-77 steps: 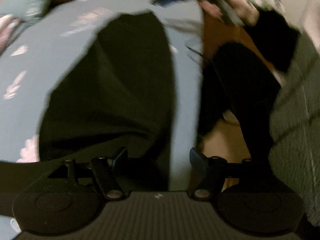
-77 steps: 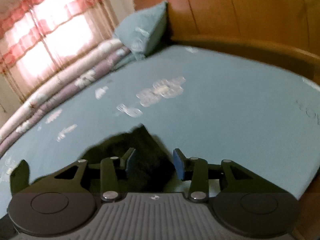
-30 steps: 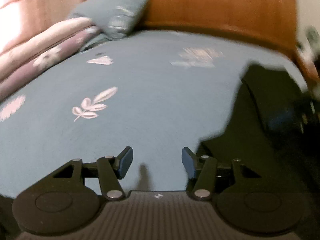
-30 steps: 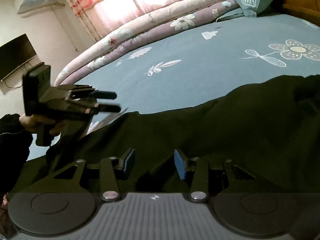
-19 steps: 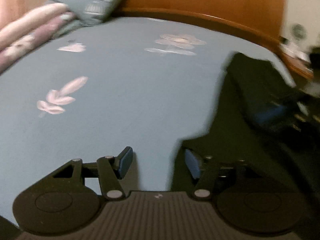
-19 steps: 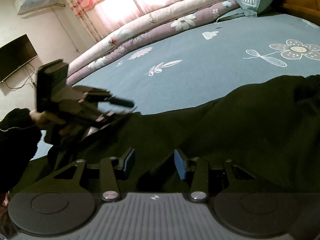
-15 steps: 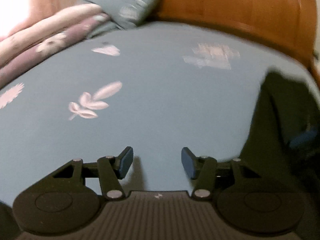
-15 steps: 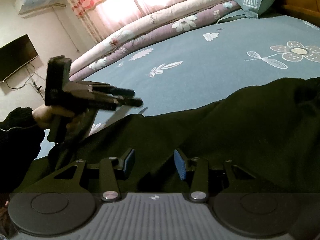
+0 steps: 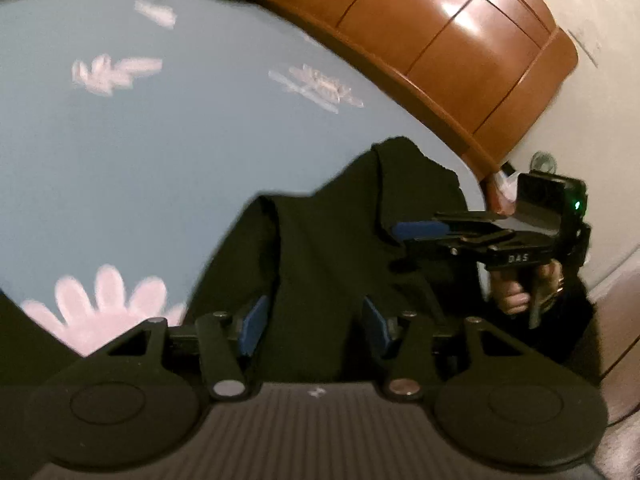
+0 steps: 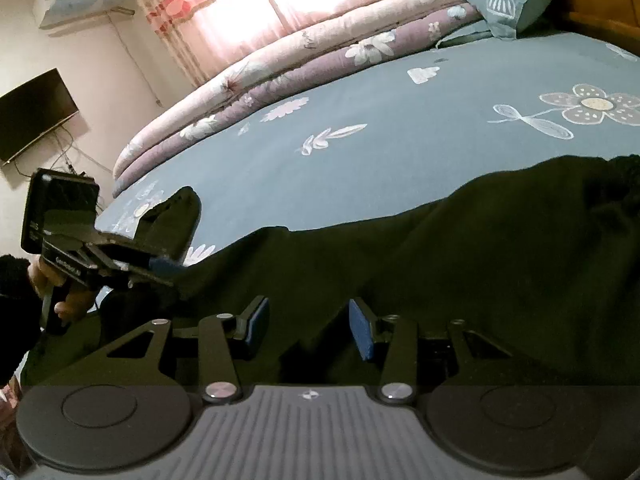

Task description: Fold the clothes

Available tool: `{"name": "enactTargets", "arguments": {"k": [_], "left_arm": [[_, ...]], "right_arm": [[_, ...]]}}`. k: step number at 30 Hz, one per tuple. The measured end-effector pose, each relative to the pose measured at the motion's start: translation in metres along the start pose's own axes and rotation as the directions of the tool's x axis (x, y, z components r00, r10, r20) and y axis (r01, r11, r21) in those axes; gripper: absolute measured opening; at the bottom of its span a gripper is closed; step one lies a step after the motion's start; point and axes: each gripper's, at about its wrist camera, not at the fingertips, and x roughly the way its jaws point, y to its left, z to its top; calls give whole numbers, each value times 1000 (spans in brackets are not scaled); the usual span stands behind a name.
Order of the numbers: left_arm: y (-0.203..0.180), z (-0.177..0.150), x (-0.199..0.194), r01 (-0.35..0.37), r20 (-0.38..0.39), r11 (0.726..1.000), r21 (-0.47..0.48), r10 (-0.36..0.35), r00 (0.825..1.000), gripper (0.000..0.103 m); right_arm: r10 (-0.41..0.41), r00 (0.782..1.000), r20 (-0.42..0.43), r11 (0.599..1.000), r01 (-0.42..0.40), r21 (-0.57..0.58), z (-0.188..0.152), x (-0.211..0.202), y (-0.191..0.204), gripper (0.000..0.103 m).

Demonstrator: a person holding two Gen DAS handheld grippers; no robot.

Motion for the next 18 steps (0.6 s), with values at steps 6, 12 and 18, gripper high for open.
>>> {"name": "enactTargets", "arguments": {"k": [6, 12, 18], "left_arm": [[12, -2, 6, 83, 28, 992, -100, -80, 996, 47], [6, -9, 1, 99, 65, 992, -83, -93, 994, 11], [-10, -5, -6, -156, 62, 983, -96, 162, 985, 4]], "right_arm": [[9, 1000, -6, 1000, -9, -1, 0, 0, 0, 49], [7, 1000, -9, 1000, -7, 5, 0, 0, -1, 49], [-2, 1000, -8, 1000, 2, 5, 0, 0, -1, 49]]}}
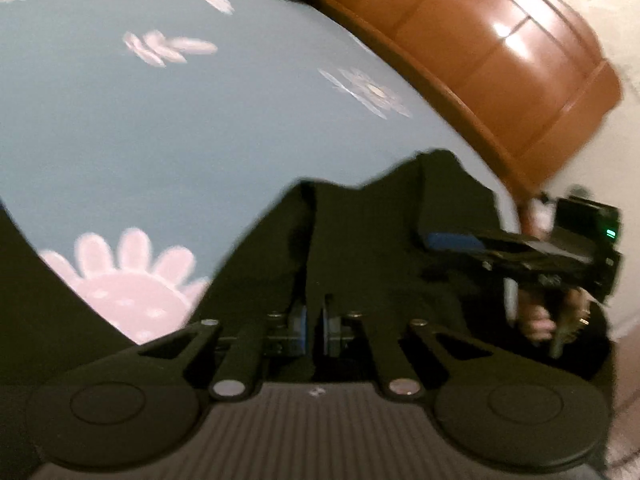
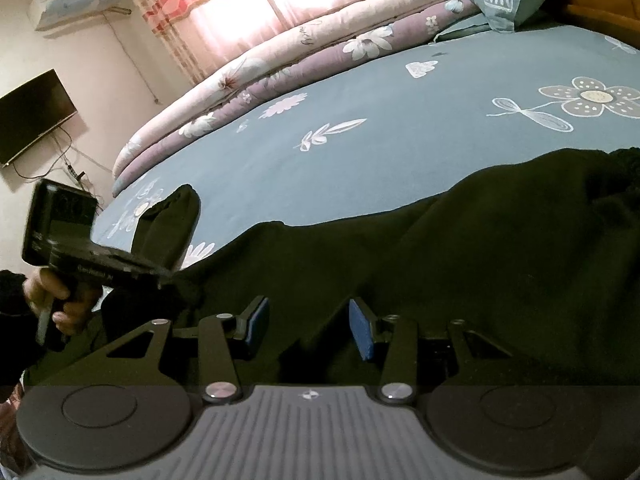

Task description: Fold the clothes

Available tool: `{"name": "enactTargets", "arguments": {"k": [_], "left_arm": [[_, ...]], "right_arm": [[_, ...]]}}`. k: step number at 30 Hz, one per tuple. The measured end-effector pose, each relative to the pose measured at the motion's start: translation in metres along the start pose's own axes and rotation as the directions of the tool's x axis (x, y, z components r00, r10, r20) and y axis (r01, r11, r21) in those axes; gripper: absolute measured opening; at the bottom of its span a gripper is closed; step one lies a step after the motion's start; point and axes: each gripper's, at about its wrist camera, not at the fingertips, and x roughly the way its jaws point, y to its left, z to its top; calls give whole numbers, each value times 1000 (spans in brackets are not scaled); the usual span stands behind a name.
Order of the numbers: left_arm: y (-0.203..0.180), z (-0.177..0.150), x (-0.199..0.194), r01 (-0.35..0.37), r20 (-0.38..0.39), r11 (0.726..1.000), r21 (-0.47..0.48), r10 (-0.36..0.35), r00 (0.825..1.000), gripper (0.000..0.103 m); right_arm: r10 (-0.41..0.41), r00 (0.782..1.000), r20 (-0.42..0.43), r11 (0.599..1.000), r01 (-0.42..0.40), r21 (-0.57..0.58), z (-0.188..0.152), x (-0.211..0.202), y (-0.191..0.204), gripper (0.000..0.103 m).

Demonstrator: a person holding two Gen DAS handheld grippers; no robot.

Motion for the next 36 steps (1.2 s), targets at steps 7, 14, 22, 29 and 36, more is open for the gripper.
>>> {"name": "enactTargets", "arguments": {"k": [7, 14, 22, 29, 36], "left_arm": [[7, 8, -5, -117, -6, 992, -51, 116, 993, 5], [17, 12, -1, -173, 8, 980, -103, 175, 985, 4], [32, 9, -21, -119, 60, 975, -188, 132, 989, 5], [17, 6, -25, -102, 33, 987, -128, 107, 994, 28], [14, -2, -11, -124, -45, 988, -90, 120, 992, 28]], "right_arm": [[-8, 1000, -2, 1000, 8, 2, 0, 0, 0, 50], [-22, 1000, 0, 1000, 22, -10, -1, 0, 1, 50], [-24, 1000, 7, 1000, 24, -8, -1, -2, -1, 50], [-19, 1000, 23, 1000, 19, -1, 0, -7, -2, 51], [-19, 1000, 22, 1000, 19, -6, 0, -8, -1, 51]]}}
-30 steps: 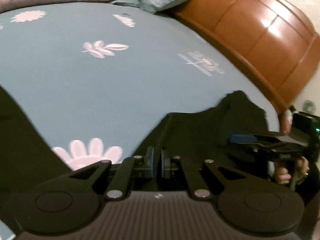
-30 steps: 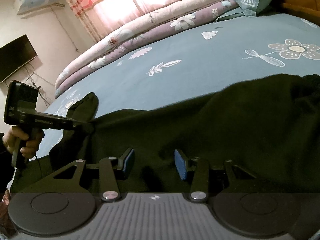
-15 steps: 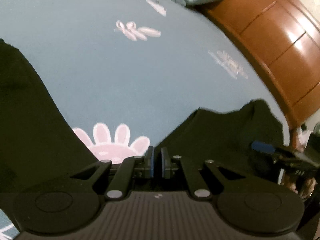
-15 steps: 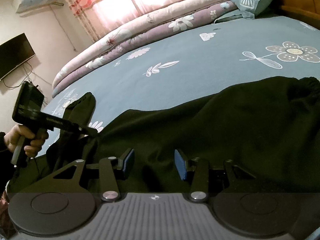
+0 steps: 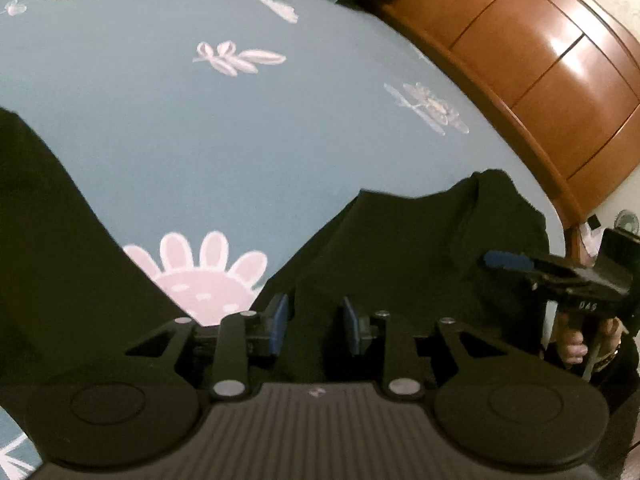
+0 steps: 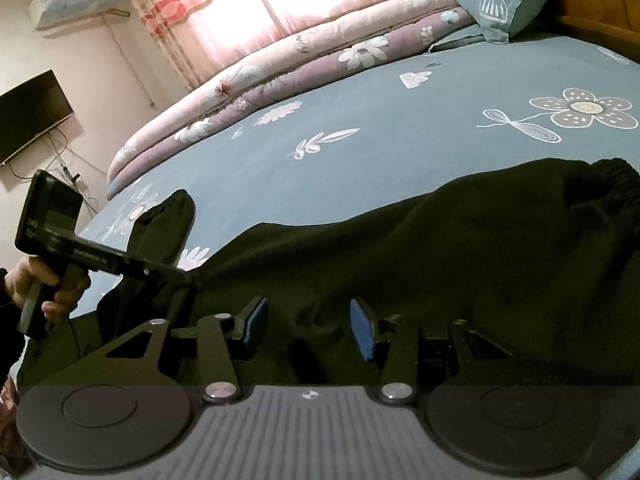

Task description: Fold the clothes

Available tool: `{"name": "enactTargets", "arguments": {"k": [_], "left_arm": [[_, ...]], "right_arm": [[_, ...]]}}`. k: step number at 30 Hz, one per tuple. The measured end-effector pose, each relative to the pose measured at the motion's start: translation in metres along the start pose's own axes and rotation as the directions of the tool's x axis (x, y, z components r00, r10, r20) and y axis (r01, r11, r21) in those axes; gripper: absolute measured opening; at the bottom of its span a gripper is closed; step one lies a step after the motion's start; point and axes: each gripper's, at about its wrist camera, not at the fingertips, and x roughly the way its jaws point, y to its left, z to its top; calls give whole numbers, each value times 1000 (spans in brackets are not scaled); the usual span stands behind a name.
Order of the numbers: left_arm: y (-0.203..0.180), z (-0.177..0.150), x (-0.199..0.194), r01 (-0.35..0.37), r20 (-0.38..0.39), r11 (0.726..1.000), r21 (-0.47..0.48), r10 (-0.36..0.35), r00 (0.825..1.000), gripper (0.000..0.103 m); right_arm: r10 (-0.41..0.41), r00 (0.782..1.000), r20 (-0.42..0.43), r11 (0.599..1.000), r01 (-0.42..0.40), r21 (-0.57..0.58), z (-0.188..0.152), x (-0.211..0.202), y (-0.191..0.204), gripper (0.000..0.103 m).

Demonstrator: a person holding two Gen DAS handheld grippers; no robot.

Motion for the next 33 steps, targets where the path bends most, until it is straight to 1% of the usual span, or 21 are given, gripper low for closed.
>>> {"name": "enactTargets", "arguments": {"k": [3, 6, 7, 8, 9, 10, 11, 13, 16, 19, 21, 22, 23, 24, 26, 27, 28, 30, 31, 33], "left_arm": [[3, -5, 1, 14, -29, 1000, -6, -14, 999, 29], [5, -9, -1, 27, -31, 1000, -14, -27, 999, 28], [5, -10, -1, 31, -31, 999, -16, -32, 999, 25], [3, -11, -1, 29, -31, 1000, -9, -29, 999, 25], [-1, -13, 0, 13, -31, 1000, 13, -13, 999, 22], [-5, -14, 1, -15, -28, 999, 34, 16, 999, 7], [-9, -14, 2, -49, -18, 998, 43, 50, 999, 3], [-16, -15, 0, -98, 7, 993, 65, 98, 995, 1], [-30, -13, -7, -175, 51, 977, 123, 170, 984, 1], [-32, -6, -11, -205, 54, 969, 138, 199, 978, 1], [-24, -3, -7, -193, 20, 976, 103, 192, 981, 1], [-21, -3, -1, -212, -7, 972, 102, 214, 977, 2], [-19, -4, 3, -224, -15, 969, 104, 227, 974, 3], [-17, -5, 4, -224, -12, 969, 100, 227, 974, 3], [-13, -5, 1, -222, -10, 973, 62, 223, 975, 4], [-13, -6, -1, -228, -8, 972, 56, 229, 973, 5], [-14, -7, -3, -241, -8, 969, 51, 242, 970, 10], [-16, -8, -10, -256, -18, 966, 32, 256, 966, 10], [-18, -7, -15, -262, -15, 965, 25, 262, 965, 12], [-27, -3, -25, -276, 14, 961, 28, 275, 961, 15]], "right_arm": [[0, 1000, -5, 1000, 0, 3, 0, 1, 0, 51], [3, 1000, -8, 1000, -3, -2, 1, 1, 1, 51], [3, 1000, -9, 1000, -3, -3, 1, 2, 1, 51], [3, 1000, -11, 1000, -3, -5, 1, 2, 2, 51], [3, 1000, -13, 1000, -3, -6, 1, 3, 2, 51], [2, 1000, -14, 1000, -3, -8, 1, 3, 2, 51], [3, 1000, -13, 1000, -3, -9, 1, 3, 3, 51], [3, 1000, -11, 1000, -3, -9, 0, 3, 3, 51], [1, 1000, -7, 1000, -1, -5, 0, 2, 2, 51], [1, 1000, -5, 1000, -1, -4, -1, 1, 1, 51], [4, 1000, -9, 1000, -4, -7, -1, 2, 2, 51], [0, 1000, -10, 1000, 0, -10, -1, 2, 2, 51], [-4, 1000, -10, 1000, 3, -14, -2, 2, 3, 51], [-8, 1000, -9, 1000, 8, -15, -1, 2, 3, 51], [-13, 1000, -1, 1000, 13, -17, -1, 0, 3, 51], [-15, 1000, 6, 1000, 15, -16, -1, -2, 2, 51], [-19, 1000, 13, 1000, 19, -15, 0, -4, 2, 51], [-40, 998, 47, 999, 41, -13, 0, -11, 0, 51], [-57, 996, 73, 998, 58, -12, 1, -16, -1, 53], [-105, 984, 142, 994, 107, -4, 1, -29, -4, 56]]}}
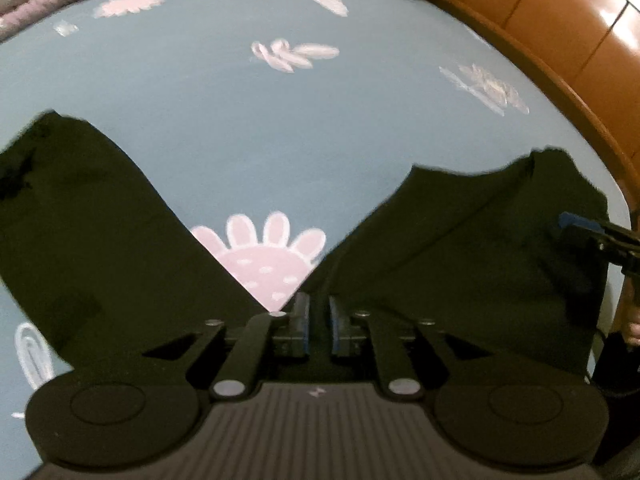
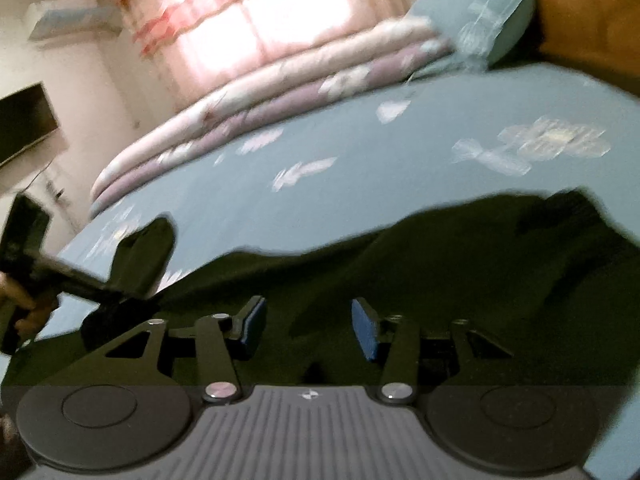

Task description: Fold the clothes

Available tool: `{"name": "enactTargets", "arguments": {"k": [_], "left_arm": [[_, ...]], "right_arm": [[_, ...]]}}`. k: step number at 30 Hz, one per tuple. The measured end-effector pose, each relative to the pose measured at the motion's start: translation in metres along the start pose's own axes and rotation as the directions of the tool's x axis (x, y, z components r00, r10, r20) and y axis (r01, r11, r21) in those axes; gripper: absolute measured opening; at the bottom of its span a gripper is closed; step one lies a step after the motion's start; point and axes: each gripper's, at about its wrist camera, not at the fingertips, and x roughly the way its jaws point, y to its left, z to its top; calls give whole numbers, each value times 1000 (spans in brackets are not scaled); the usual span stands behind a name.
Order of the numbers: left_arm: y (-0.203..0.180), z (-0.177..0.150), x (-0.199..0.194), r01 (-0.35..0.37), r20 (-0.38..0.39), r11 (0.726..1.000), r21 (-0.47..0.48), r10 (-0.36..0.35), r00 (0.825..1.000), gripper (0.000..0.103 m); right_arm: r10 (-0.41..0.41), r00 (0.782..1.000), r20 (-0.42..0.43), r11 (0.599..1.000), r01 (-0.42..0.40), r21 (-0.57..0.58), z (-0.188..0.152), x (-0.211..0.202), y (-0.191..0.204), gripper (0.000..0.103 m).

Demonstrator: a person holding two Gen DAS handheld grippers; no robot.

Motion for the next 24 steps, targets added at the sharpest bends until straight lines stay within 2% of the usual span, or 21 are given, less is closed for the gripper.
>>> {"name": "enactTargets", "arguments": {"k": [3, 6, 8, 9, 10, 11, 13, 15, 17, 18, 21, 24], "left_arm": [[-20, 11, -13, -8, 50, 999, 52, 5, 999, 15], [-53, 25, -13, 74, 88, 988, 133, -86, 992, 20], [-75, 33, -3, 124, 112, 976, 180, -146, 983, 27], [-85, 37, 6, 148, 118, 969, 199, -174, 978, 28], [-92, 41, 16, 171, 116, 964, 205, -197, 974, 28], [-96, 44, 28, 197, 109, 961, 194, -221, 969, 28], [-99, 50, 50, 224, 96, 963, 152, -240, 966, 28], [-93, 54, 69, 214, 97, 972, 99, -223, 970, 28], [-83, 56, 81, 207, 78, 977, 45, -210, 975, 28], [-80, 55, 85, 192, 74, 981, 32, -194, 978, 28], [-71, 52, 89, 171, 71, 985, 28, -172, 982, 30], [-67, 49, 86, 143, 85, 989, 39, -146, 986, 30]], "right_arm": [[-119, 985, 124, 993, 115, 41, 2, -24, -13, 56], [-236, 945, 224, 966, 205, 156, 1, -52, -35, 56], [-302, 920, 251, 944, 251, 215, 0, -65, -49, 55], [-321, 912, 256, 937, 267, 225, -1, -68, -53, 53], [-328, 908, 260, 936, 275, 218, -2, -69, -54, 47], [-334, 905, 264, 935, 284, 211, -2, -69, -55, 46], [-328, 914, 240, 941, 294, 167, -4, -61, -52, 46], [-361, 921, 147, 930, 344, 131, -5, -46, -52, 46], [-447, 894, 4, 885, 442, 145, -11, -30, -67, 38], [-457, 890, -11, 879, 453, 151, -14, -30, -74, 27], [-451, 893, -17, 877, 446, 179, -16, -41, -83, 22], [-469, 883, -26, 872, 468, 148, -18, -43, -77, 22]]}}
